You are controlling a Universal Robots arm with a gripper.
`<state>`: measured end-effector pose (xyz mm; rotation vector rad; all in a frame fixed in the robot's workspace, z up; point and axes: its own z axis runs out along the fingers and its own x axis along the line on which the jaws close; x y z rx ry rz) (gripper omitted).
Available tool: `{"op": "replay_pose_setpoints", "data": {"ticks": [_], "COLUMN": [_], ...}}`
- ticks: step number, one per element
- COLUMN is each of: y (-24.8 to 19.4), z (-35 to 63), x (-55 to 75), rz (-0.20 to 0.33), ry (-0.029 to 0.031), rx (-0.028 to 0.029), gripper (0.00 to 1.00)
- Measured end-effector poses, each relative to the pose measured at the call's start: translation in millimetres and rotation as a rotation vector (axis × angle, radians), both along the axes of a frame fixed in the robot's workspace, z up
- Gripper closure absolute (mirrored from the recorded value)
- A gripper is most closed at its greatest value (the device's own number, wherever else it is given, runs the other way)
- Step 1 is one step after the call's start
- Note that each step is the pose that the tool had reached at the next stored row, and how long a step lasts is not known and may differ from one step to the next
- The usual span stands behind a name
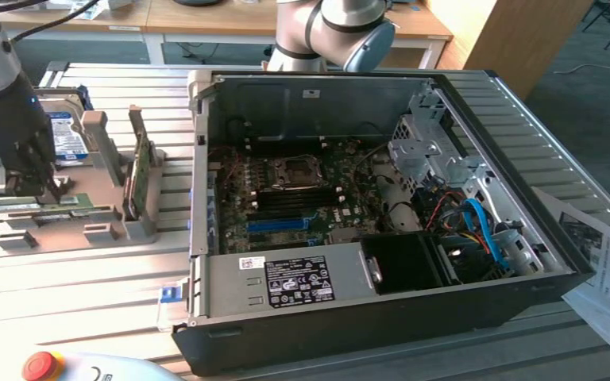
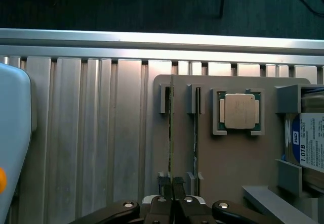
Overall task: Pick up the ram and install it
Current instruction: 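Pick up the ram and move it above insertion slot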
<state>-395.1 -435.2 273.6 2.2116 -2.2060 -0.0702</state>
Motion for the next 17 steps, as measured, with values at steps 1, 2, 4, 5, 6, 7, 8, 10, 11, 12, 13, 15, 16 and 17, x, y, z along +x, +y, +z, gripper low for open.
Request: {"op": "replay_pose_setpoints", "data": {"ticks": [1,2,4,5,6,7,8,10,11,12,13,15,16,17], "y": [0.0,0.0,0.0,0.0,0.0,0.0,0.0,0.0,0.0,0.0,0.0,0.0,0.0,0.0], "z": [2.7,5.5,11.2,13.9,16.6,19.5,22.1,27.1,33.1,44.9,57.0,64.2,66.4,68.8], "x": [0.0,0.0,0.0,0.0,0.0,0.0,0.0,0.0,0.0,0.0,0.0,0.0,0.0,0.0], "rz": [0.0,0.0,0.0,0.0,0.0,0.0,0.0,0.0,0.0,0.0,0.0,0.0,0.0,0.0], "ry": [0.0,-0.0001,0.0002,0.0003,0.0003,0.0004,0.0004,0.0005,0.0006,0.0008,0.0008,0.0008,0.0008,0.0008], "rx": [-0.0003,-0.0005,-0.0014,-0.0018,-0.0021,-0.0025,-0.0028,-0.0036,-0.0046,-0.0065,-0.0088,-0.0112,-0.0121,-0.0135], "gripper": [0.88,0.88,0.88,0.88,0.88,0.88,0.88,0.88,0.88,0.88,0.88,0.88,0.88,0.88]}}
